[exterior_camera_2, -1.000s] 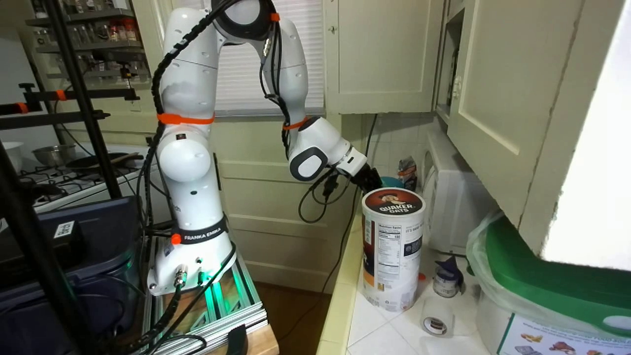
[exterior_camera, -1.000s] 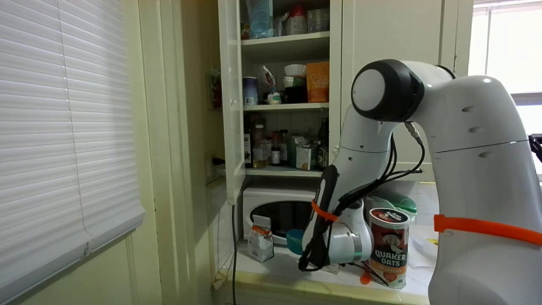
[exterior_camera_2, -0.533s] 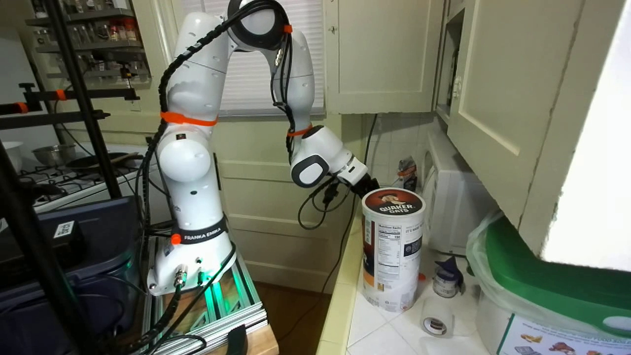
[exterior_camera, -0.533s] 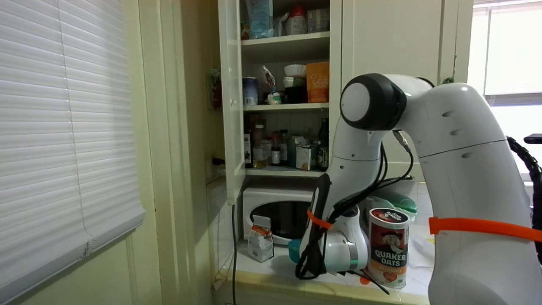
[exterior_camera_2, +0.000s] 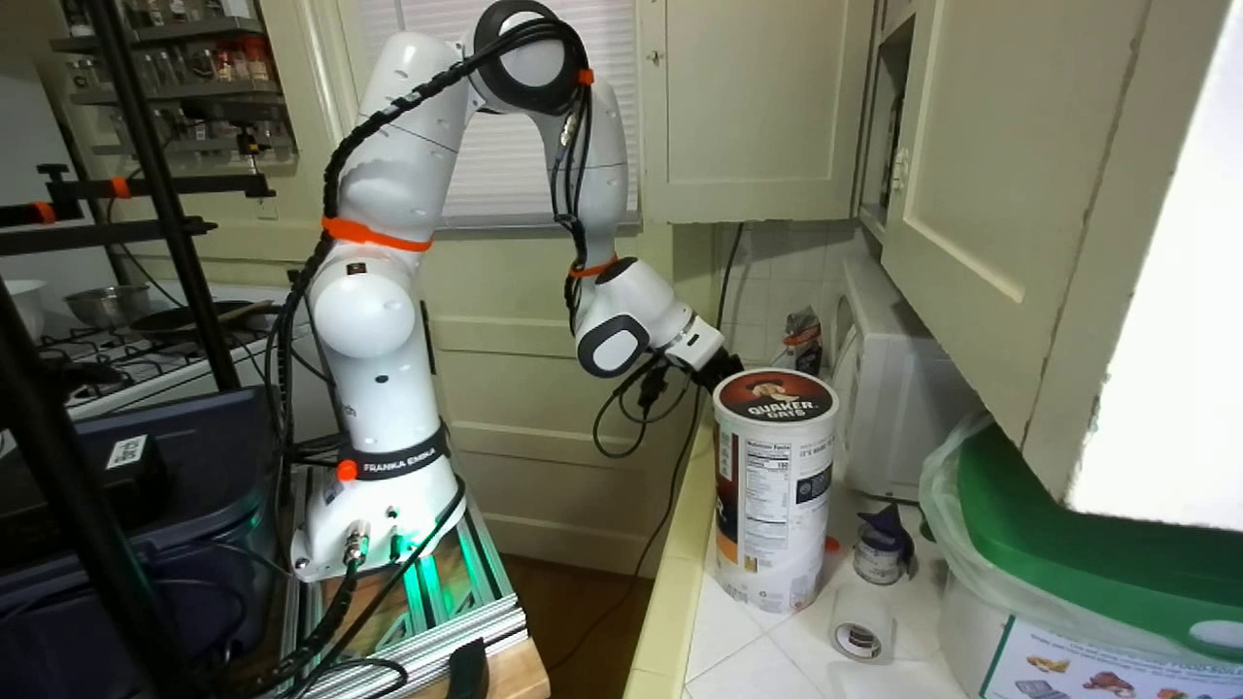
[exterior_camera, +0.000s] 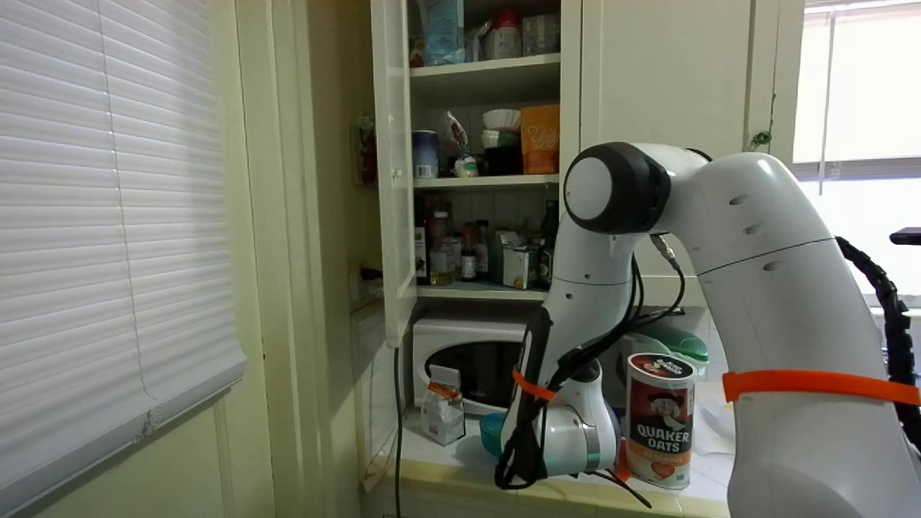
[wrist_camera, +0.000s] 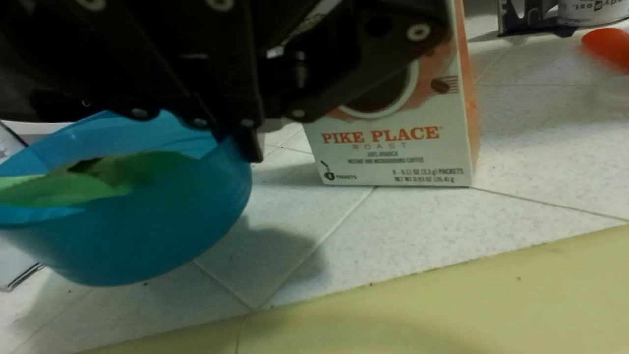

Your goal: Remove the bowl from the cupboard

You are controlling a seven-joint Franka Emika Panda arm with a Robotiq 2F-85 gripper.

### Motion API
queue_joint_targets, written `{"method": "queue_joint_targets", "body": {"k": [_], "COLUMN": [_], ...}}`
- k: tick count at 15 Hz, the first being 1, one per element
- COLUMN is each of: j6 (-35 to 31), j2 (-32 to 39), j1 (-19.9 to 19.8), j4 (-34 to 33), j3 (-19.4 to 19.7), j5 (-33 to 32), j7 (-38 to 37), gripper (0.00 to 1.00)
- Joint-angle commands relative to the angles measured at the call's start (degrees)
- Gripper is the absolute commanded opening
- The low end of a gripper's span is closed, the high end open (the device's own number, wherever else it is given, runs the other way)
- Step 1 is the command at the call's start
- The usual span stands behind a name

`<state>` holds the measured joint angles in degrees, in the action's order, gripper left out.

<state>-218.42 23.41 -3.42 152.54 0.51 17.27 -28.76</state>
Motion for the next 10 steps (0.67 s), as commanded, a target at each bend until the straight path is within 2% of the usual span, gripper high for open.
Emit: {"method": "queue_joint_targets", "body": {"k": [1,2,3,5,8,10], "j6": [-3.1,-3.5,-3.4,-3.7,-2.9,1.2], "j2": [2.7,3.1,3.4,3.8,2.2,-3.8], "j1": [-0.9,-1.0,-1.1,-1.2,-0.8,0.8], "j4": [-1.6,-2.0,-2.2,-2.7,-2.2,0.6], "j3": [-0.8,-0.7,-0.7,-0.7,-1.0,-1.6], "j5": [-0.5,-0.5,-0.5,-0.5,0.6,3.6], "j7": [1.1,1.3,1.5,1.9,1.7,2.1], "gripper": [0.01,0.11,0.31,0.44,0.68,0.81]}}
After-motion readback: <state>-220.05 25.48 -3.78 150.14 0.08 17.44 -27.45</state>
